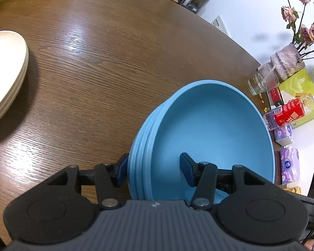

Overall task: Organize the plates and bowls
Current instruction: 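Carry the bowl stack with both tools over the cream plate stack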

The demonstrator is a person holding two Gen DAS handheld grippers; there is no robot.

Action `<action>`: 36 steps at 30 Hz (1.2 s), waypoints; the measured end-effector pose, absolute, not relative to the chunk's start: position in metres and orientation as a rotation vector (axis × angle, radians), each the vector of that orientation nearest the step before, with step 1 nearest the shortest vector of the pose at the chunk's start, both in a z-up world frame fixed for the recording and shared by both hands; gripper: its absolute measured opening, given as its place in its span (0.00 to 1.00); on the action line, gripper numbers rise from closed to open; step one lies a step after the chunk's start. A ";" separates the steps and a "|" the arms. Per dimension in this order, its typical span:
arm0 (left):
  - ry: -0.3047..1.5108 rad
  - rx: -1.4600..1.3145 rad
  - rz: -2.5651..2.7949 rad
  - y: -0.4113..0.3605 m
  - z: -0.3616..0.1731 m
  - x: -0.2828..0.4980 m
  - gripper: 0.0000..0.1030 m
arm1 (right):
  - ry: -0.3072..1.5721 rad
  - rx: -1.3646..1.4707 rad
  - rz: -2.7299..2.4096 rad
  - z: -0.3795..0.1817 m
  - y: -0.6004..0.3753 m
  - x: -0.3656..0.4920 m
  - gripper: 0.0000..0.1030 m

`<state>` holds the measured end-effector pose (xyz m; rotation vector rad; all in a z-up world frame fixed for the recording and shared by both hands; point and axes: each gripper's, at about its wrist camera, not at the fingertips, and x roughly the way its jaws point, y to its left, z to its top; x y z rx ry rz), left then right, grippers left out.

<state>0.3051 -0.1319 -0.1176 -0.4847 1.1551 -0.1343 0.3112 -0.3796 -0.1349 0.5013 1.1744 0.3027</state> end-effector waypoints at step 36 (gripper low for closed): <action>1.108 -0.532 -0.063 -0.021 -0.099 0.298 0.50 | 1.177 0.452 0.382 -0.118 -0.265 0.328 0.43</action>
